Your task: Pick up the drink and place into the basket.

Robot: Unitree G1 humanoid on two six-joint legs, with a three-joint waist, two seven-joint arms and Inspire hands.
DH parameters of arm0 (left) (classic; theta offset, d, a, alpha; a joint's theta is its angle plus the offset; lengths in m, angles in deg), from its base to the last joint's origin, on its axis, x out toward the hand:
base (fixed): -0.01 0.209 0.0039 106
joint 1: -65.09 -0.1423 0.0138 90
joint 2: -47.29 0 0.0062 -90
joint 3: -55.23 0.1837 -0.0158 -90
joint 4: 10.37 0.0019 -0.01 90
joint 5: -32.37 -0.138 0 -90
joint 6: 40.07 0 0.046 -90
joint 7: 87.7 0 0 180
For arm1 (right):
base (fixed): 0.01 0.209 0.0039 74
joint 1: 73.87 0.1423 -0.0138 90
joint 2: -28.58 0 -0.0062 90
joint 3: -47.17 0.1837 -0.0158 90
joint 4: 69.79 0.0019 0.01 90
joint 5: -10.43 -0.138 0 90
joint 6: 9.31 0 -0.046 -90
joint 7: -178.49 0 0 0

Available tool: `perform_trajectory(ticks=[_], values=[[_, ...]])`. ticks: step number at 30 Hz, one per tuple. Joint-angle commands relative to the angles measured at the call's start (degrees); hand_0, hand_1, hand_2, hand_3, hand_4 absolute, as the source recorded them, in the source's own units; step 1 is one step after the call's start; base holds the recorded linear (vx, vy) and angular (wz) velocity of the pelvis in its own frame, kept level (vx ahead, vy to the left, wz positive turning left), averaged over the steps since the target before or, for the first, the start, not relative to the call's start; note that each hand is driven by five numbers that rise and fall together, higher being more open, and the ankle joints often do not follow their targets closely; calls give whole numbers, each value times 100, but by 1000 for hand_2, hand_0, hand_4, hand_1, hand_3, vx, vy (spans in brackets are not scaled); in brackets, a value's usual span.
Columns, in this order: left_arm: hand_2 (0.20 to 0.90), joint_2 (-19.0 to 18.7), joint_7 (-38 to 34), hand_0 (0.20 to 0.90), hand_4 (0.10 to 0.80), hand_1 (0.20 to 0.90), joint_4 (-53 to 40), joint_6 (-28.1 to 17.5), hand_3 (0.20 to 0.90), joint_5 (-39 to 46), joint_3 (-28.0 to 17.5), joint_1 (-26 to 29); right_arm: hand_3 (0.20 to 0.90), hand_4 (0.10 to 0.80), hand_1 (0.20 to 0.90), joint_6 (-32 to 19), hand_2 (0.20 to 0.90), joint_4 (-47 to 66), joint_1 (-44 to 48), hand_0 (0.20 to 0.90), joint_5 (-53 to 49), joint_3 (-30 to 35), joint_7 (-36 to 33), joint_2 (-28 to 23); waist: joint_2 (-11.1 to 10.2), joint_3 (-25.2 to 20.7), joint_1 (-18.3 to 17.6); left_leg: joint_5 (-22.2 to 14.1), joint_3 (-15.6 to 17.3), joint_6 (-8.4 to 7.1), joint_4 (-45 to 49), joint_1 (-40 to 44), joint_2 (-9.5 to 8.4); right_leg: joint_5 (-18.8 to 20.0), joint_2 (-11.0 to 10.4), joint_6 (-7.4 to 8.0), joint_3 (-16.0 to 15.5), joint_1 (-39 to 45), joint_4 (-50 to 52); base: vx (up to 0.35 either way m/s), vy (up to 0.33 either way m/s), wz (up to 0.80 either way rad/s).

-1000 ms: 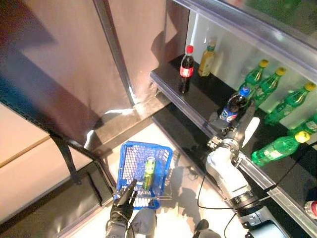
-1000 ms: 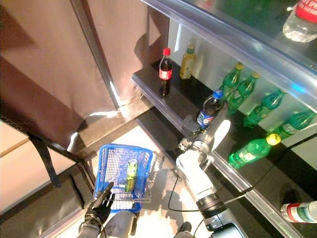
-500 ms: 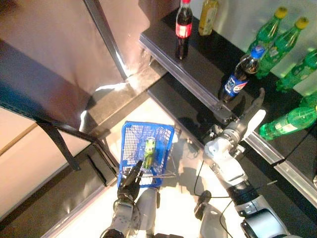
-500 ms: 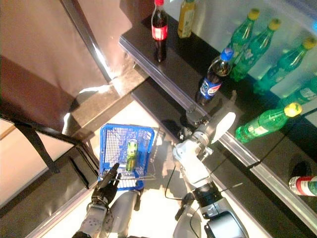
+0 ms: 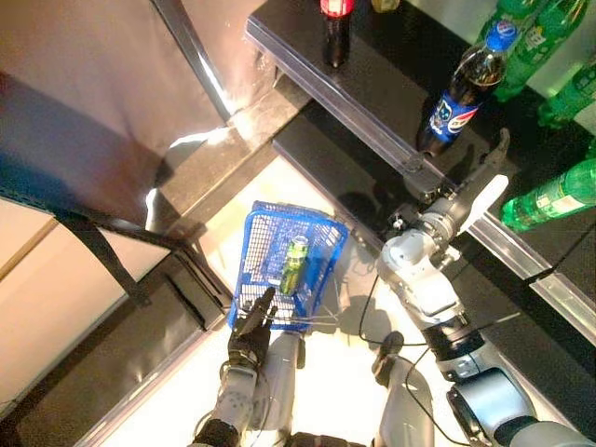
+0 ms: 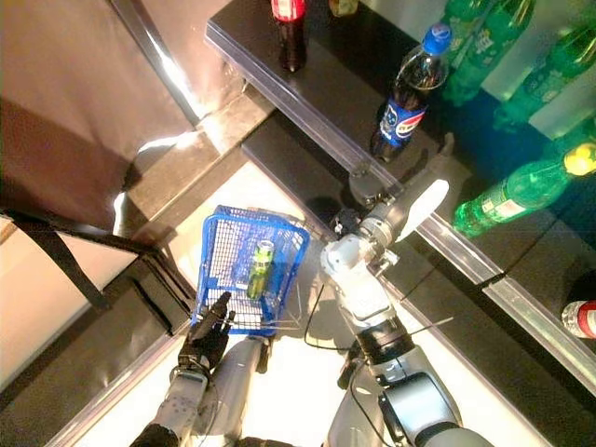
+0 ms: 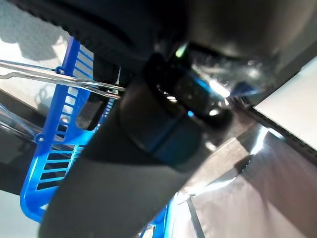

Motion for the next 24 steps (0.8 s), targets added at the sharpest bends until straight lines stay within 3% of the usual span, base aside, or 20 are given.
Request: perform_trajectory(ticks=[1, 11, 24], values=[[300, -12, 126, 300, 100, 300, -470, 3, 200, 106, 319, -890, 900, 800, 900, -499, 900, 352, 1023, 900, 228, 494, -126, -369, 48, -28, 149, -136, -61, -127, 257, -108, 160, 131, -270, 68, 0, -65, 88, 0, 0, 0], [300, -178, 164, 300, 100, 300, -606, 223, 200, 129, 217, -827, 900, 800, 900, -506, 900, -29, 1645, 900, -118, 772, 88, -814, 52, -28, 267, -164, -132, -63, 389, -477, 116, 159, -285, 80, 52, -421, 183, 3, 1, 0], [300, -395, 253, 300, 100, 300, -754, 460, 200, 198, 48, -809, 900, 800, 900, -540, 900, -423, 2256, 900, -892, 732, 966, -1216, -40, -28, 398, -275, -255, 27, 650, -923, 68, 172, -255, 51, 98, -766, 254, 16, 6, 2]])
